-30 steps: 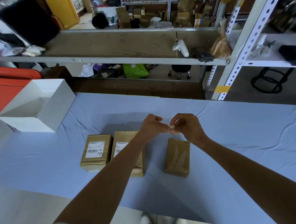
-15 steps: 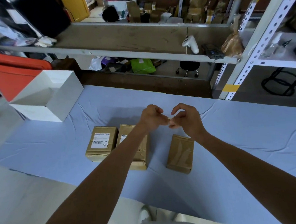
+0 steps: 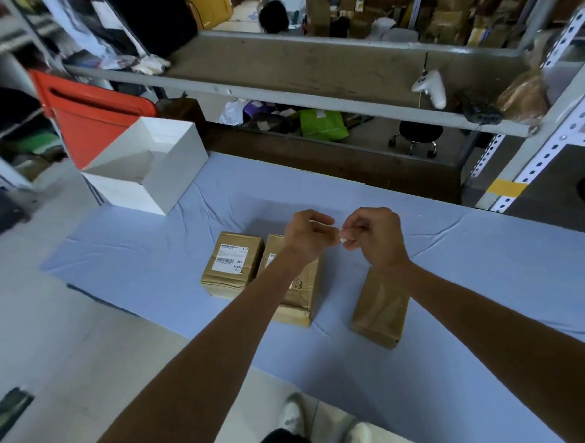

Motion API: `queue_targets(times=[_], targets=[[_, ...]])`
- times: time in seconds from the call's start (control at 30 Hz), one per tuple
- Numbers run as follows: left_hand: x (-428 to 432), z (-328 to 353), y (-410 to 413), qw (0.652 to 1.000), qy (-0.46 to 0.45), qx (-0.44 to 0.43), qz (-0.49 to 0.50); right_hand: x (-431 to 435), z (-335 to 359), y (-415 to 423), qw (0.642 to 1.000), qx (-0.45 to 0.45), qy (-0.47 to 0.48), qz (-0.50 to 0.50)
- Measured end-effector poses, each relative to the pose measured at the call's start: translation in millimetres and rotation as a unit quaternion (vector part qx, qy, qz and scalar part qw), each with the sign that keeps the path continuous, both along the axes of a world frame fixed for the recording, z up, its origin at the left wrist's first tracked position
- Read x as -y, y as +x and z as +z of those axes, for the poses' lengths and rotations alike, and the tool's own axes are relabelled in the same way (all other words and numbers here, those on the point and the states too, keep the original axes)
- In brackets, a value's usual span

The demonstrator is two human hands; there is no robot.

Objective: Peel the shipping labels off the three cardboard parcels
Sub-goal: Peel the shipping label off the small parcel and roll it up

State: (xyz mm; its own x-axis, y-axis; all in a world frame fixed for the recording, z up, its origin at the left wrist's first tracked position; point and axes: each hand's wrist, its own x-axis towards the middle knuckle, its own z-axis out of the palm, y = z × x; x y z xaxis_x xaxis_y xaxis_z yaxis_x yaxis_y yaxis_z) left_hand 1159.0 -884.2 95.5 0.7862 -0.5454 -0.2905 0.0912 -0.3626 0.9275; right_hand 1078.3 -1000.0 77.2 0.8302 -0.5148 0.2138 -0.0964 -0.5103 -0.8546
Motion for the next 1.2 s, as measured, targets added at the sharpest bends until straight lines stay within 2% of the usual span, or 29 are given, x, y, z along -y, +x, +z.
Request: queue_targets(times=[0.13, 0.3, 0.43, 0.6, 0.73, 0.87, 1.0, 1.2], targets=[[-17, -1, 2, 0.998, -0.027, -0.034, 0.052, -14, 0, 9, 0.999, -0.001, -0.033, 0.010], [-41, -3, 10, 0.997, -0.055, -0.024, 0.042, -37, 1, 19, 0.999, -0.021, -0.032, 0.017], [-75, 2, 26, 0.997, -0.067, 0.015, 0.041, -71, 5, 34, 0.999, -0.024, 0.035, 0.030], [-134, 6, 56, 0.994, -0.091, 0.035, 0.050, -135, 10, 69, 0.992, -0.007, 0.122, -0.027], [-186, 2, 81, 0.994, -0.077, 0.051, 0.052, -185, 9, 90, 0.973, 0.015, 0.225, -0.053], [-226, -3, 93, 0.994, -0.064, 0.067, 0.058, -220, 6, 106, 0.960, -0.008, 0.276, -0.043], [-253, -9, 102, 0.993, -0.025, 0.111, 0.044, -243, 3, 120, 0.963, -0.041, 0.264, -0.021], [-273, -9, 125, 0.976, 0.067, 0.207, 0.004, -256, 6, 149, 0.987, -0.094, 0.132, -0.005]])
